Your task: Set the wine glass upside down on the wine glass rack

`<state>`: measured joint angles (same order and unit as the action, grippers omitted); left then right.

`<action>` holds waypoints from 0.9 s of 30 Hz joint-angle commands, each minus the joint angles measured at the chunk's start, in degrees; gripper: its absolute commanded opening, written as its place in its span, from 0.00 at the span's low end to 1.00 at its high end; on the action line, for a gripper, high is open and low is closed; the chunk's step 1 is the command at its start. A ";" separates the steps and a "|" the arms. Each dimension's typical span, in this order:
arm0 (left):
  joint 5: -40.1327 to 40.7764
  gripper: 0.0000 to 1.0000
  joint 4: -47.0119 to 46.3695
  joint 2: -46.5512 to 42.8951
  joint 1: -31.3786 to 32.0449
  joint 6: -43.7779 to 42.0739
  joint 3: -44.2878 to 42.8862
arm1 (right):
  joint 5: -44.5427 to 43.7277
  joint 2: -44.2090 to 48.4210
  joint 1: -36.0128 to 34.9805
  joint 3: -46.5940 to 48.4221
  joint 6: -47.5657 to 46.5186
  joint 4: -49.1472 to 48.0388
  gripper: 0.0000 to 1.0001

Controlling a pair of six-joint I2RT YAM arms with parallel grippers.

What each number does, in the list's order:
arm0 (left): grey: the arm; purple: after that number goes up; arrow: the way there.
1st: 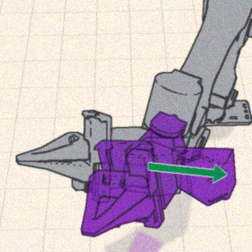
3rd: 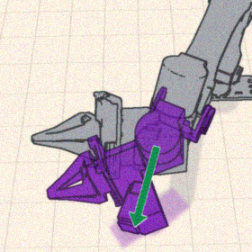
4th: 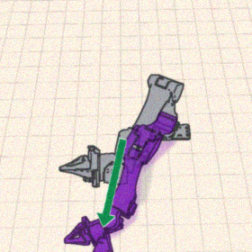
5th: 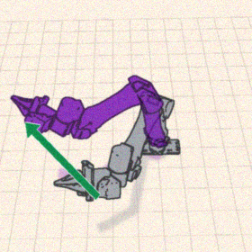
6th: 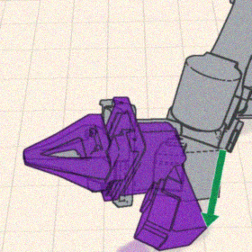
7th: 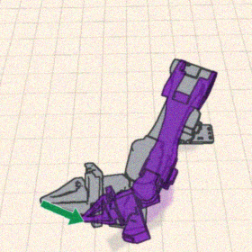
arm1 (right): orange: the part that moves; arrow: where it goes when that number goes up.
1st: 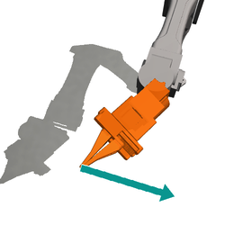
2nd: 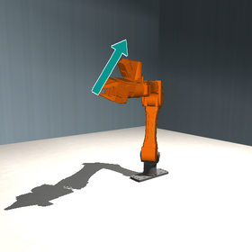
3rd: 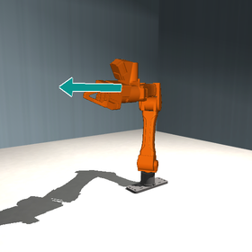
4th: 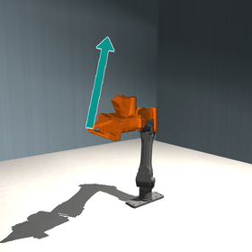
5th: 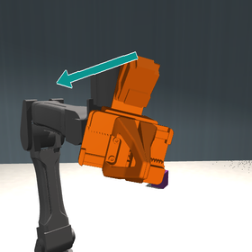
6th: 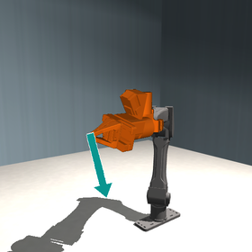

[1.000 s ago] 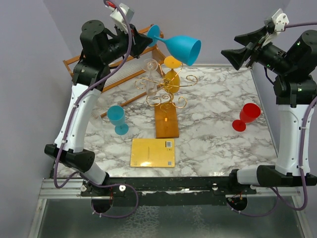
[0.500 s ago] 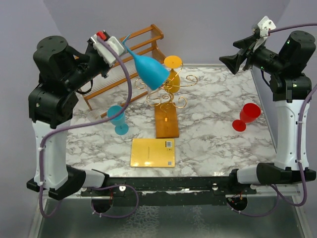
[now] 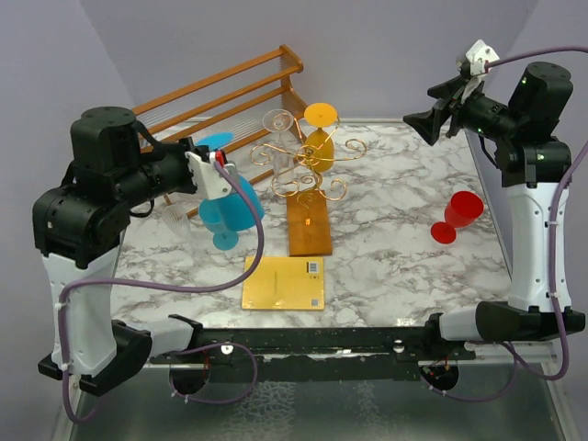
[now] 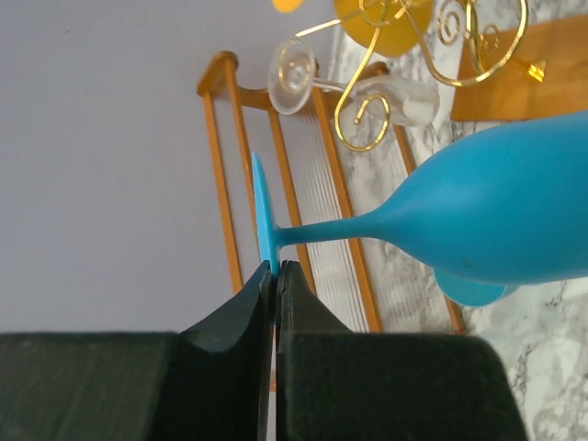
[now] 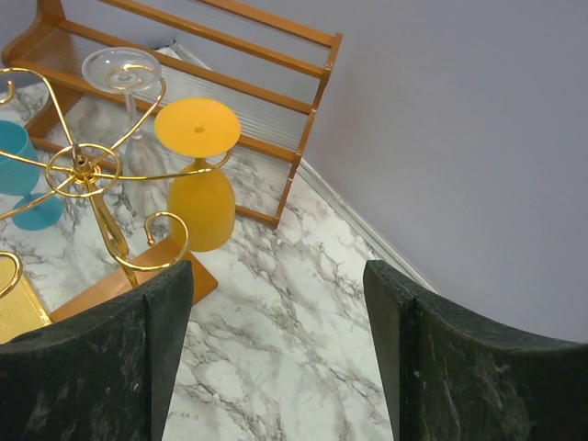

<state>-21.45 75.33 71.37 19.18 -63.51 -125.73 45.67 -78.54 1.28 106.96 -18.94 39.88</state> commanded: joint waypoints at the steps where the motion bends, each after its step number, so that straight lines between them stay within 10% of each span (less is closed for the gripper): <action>1: -2.05 0.00 1.91 1.22 -0.03 -11.70 4.39 | -0.77 0.60 0.12 -0.86 -0.75 0.38 0.75; 27: -12.18 0.00 -3.11 10.46 4.99 -29.60 8.48 | -2.33 2.94 0.13 -3.06 -0.92 -0.24 0.77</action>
<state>-31.86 74.48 80.68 23.00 -89.60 -117.64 44.47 -77.12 1.28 104.60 -19.42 39.88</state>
